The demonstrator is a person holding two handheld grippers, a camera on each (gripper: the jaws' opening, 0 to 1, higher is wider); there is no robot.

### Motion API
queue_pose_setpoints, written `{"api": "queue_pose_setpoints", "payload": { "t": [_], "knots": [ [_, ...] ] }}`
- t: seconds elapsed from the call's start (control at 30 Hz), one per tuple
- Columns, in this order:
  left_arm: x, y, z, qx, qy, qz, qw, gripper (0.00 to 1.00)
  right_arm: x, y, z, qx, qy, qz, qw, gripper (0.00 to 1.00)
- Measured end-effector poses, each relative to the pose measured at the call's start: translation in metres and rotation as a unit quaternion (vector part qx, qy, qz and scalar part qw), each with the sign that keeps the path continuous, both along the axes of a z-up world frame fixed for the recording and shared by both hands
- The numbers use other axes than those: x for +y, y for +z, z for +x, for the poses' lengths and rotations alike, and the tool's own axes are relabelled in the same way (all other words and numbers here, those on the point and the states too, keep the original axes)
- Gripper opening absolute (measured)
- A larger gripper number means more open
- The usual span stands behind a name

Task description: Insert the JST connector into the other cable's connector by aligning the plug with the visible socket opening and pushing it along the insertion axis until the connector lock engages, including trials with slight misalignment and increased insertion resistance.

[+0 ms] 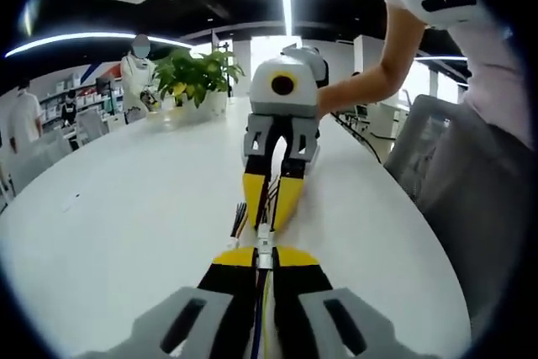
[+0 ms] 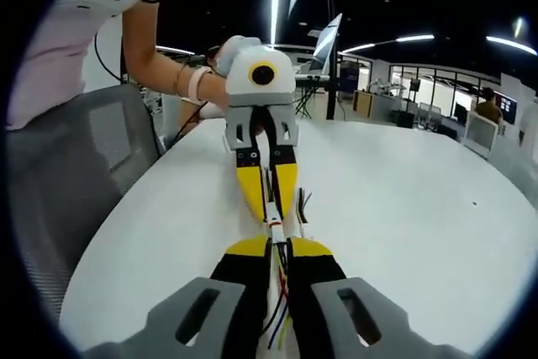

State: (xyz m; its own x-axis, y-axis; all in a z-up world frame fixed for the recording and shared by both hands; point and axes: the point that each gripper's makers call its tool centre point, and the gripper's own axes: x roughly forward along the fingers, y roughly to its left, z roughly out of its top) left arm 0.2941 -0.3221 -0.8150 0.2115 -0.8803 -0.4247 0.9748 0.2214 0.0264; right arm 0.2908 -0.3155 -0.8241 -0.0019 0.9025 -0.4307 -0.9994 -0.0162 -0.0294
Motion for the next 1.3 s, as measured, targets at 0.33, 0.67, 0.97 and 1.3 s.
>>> {"api": "queue_pose_setpoints", "payload": {
  "t": [0.33, 0.67, 0.97, 1.3],
  "knots": [
    [0.0011, -0.0036, -0.0009, 0.003, -0.007, 0.007, 0.9999, 0.0, -0.0002, -0.001, -0.0001, 0.003, 0.002, -0.002, 1.0, 0.04],
    [0.0003, -0.0029, 0.0013, 0.0, -0.015, 0.015, 0.9998, 0.0, 0.001, -0.0022, -0.0004, 0.007, 0.006, -0.007, 0.9999, 0.04],
    [-0.0015, -0.0053, 0.0036, -0.013, -0.032, 0.03, 0.999, 0.0, 0.0026, -0.0028, 0.0, 0.006, 0.016, -0.018, 0.9997, 0.03],
    [-0.004, -0.0051, 0.0014, -0.012, -0.038, 0.037, 0.9985, 0.0, 0.0025, -0.0035, -0.0016, -0.004, 0.028, -0.025, 0.9993, 0.03]
  ]
}}
